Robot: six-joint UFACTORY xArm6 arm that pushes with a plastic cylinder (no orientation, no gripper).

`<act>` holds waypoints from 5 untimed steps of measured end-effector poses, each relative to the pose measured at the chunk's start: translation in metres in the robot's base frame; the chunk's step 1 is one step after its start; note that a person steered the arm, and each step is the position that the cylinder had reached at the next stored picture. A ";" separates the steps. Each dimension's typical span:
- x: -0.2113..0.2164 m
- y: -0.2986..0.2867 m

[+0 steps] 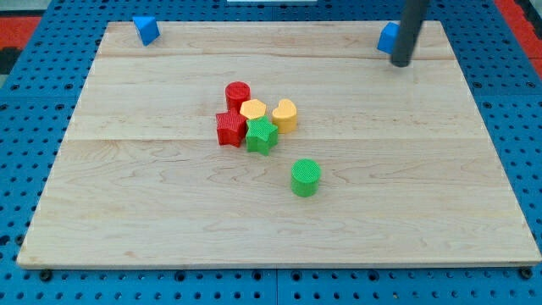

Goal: Push the red circle to the top left side of the red star

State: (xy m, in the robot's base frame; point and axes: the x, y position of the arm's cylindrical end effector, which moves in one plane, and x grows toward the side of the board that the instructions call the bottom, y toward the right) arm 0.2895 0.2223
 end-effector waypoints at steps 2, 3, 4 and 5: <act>-0.058 -0.007; -0.057 -0.056; -0.040 -0.021; 0.036 -0.058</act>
State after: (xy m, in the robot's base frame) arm 0.3252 0.1642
